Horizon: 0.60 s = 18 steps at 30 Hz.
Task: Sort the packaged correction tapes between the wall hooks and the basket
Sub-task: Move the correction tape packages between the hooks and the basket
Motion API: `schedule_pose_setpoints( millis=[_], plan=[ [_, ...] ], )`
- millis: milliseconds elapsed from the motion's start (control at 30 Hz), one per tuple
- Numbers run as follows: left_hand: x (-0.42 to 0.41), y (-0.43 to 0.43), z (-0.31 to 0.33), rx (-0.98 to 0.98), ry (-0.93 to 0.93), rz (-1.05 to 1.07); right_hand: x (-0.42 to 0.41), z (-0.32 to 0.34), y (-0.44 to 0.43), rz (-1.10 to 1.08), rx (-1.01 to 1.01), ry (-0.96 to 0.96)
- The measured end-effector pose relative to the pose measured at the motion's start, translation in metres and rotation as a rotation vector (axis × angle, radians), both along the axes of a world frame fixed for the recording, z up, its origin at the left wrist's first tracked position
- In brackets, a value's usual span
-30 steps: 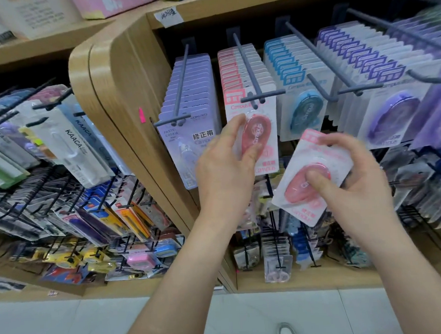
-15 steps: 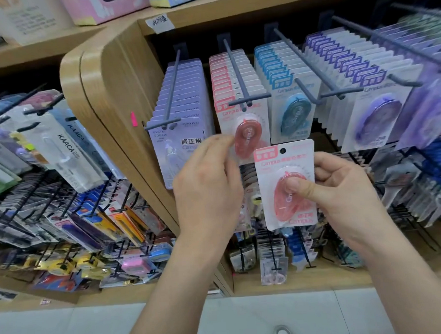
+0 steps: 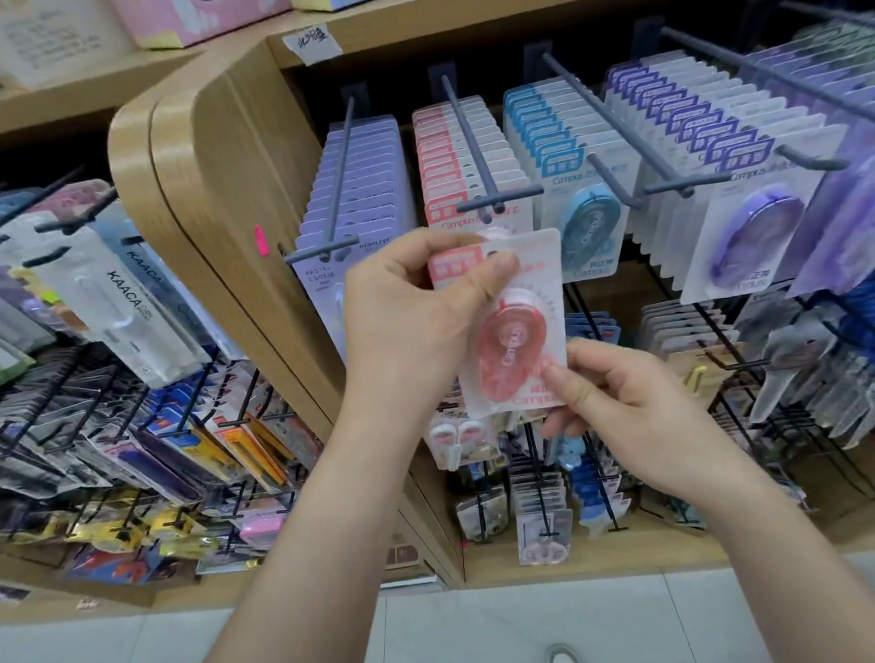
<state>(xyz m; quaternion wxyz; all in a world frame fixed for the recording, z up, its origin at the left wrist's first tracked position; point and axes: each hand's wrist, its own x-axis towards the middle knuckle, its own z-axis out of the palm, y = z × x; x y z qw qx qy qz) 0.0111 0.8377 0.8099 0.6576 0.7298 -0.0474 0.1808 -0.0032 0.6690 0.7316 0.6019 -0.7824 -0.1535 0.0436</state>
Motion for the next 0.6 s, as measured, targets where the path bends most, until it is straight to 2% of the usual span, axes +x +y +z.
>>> schedule_pose_setpoints(
  millis=[333,433,600],
  plan=[
    [0.015,-0.008,-0.005,0.056,-0.215,0.126,0.011,0.0,0.02,-0.205,0.002,-0.064],
    [0.02,-0.007,-0.005,0.048,-0.192,0.156,0.01,-0.002,0.022,-0.221,-0.021,-0.068],
    [0.026,-0.009,-0.003,0.007,-0.092,0.085,0.014,-0.005,0.022,-0.249,-0.002,-0.057]
  ],
)
